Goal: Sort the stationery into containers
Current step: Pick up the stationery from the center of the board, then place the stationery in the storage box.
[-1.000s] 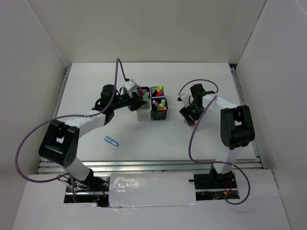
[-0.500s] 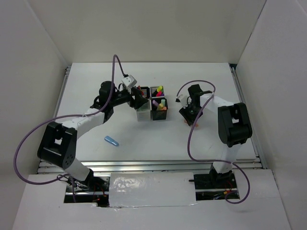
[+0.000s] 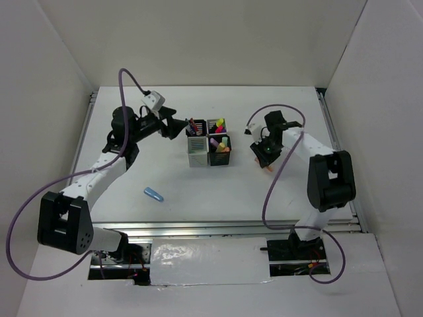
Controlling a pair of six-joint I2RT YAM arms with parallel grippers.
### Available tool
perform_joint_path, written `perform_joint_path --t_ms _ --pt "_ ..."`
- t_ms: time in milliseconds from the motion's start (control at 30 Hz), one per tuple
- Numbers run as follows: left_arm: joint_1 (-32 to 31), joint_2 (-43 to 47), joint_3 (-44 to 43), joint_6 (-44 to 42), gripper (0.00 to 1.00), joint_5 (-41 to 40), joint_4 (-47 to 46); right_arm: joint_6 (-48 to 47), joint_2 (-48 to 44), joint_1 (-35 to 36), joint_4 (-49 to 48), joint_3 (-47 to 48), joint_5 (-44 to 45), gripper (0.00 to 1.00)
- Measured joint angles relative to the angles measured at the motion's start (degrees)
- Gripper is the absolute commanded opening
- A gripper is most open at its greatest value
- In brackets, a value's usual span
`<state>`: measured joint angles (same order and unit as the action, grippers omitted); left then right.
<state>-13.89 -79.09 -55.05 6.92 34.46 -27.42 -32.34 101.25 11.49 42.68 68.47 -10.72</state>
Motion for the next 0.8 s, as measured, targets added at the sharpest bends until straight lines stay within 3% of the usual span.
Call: perform_joint_path --t_ms 200,333,600,800 --pt "4.4 4.0 2.3 0.8 0.78 -0.8 4.9 1.6 -14.3 -1.6 -1.2 3.8 -7.3 0.00" --pt "5.5 5.2 2.4 -0.8 0.77 0.4 11.3 6.0 -17.3 3.2 -8.2 8.9 -11.1 0.00" --pt "8.2 11.6 8.0 -4.2 0.77 0.1 19.1 12.4 -12.1 16.9 -21.7 10.3 -11.8 0.00" --pt "13.0 14.7 10.8 -5.5 0.77 -0.8 22.6 15.6 -4.5 21.2 -28.0 11.7 -10.9 0.00"
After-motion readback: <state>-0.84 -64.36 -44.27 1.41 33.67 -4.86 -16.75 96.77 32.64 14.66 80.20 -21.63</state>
